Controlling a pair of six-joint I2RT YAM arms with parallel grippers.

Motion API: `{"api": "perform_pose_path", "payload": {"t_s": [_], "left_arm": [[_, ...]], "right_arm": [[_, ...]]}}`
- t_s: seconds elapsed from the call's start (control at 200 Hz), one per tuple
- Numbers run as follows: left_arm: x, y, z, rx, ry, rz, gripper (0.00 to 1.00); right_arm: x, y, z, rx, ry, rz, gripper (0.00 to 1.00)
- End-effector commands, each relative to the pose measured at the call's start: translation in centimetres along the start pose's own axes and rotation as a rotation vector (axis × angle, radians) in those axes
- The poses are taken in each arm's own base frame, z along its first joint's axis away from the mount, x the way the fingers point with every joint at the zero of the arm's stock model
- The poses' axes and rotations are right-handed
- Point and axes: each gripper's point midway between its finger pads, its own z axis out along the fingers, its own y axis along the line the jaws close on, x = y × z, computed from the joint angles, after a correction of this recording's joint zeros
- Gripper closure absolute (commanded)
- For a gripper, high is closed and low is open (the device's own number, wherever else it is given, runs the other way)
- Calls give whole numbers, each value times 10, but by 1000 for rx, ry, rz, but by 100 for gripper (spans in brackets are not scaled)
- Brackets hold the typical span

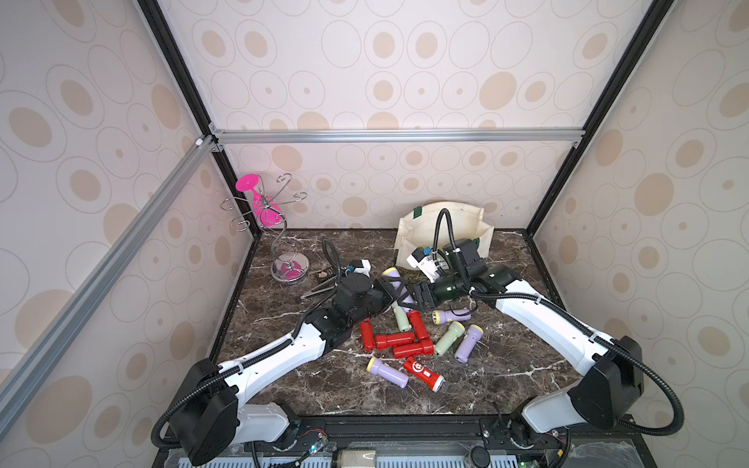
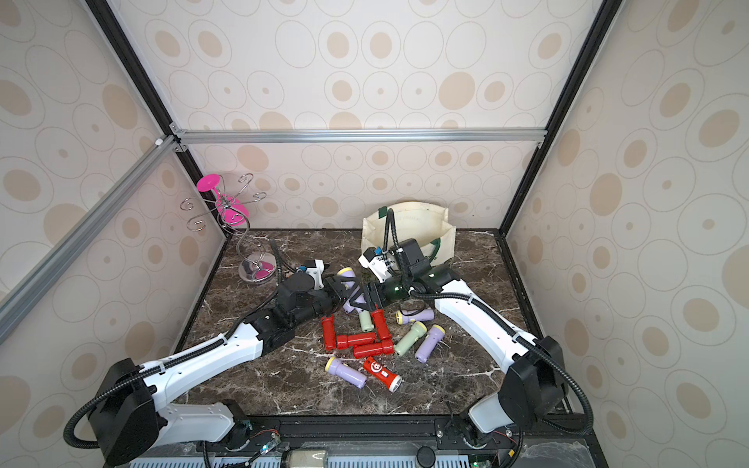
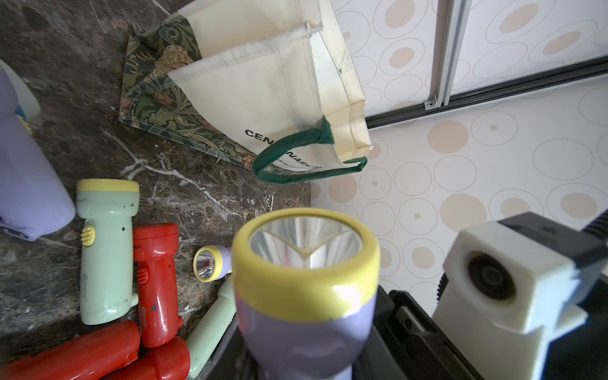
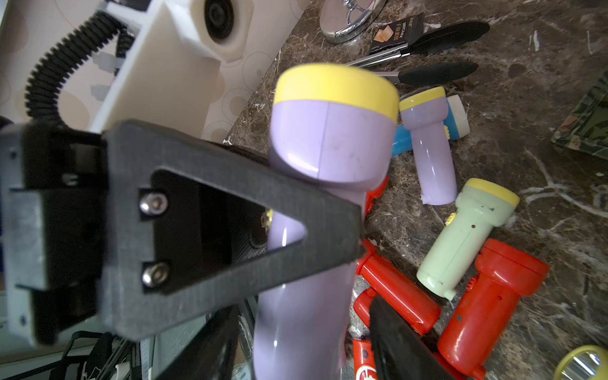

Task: Put the flashlights into the tote bags
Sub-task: Pick up the flashlight from the center of the board.

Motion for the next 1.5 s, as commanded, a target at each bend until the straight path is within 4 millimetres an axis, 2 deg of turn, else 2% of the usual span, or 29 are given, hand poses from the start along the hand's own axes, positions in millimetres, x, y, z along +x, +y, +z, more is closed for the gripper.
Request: {"api": "perform_pose_path", "payload": {"t_s": [0.0,0.085,0.31,0.58,0.655,0.715,0.87,0.97,1.031,1.276,1.496], "left_arm": [[-3,-26,1,89,-14,-24,92],[-2,-28,3,99,-10,-33,92],[-2,-29,3,100,-7,-36,92],[0,-28,4,100,2,-38,92],[0,-28,3,98,0,-36,84],[-1,-28,3,98,0,-31,71],[-2,-31,0,98,-8,-12,30],[-5,-32,-6,106,-26,0,13],[-8,-31,-10,102,-39,14,7],[-20,-14,-29,47,-69,62,3],[-31,-21,-34,63,-16,221,0]], "right_arm": [[-3,3,0,17,7,-44,30],[-3,0,0,32,1,-51,30],[-4,-1,0,40,-1,-61,48],[-6,-1,-3,57,-10,-77,80],[-6,0,-4,56,-15,-86,91],[-6,2,-6,54,-21,-95,100],[-8,4,-12,62,-45,-104,100],[-12,-1,-19,106,-68,-86,100],[-15,-7,-24,133,-86,-59,100],[-28,-20,-46,231,-148,11,100],[-39,-36,-71,355,-174,57,100]]}}
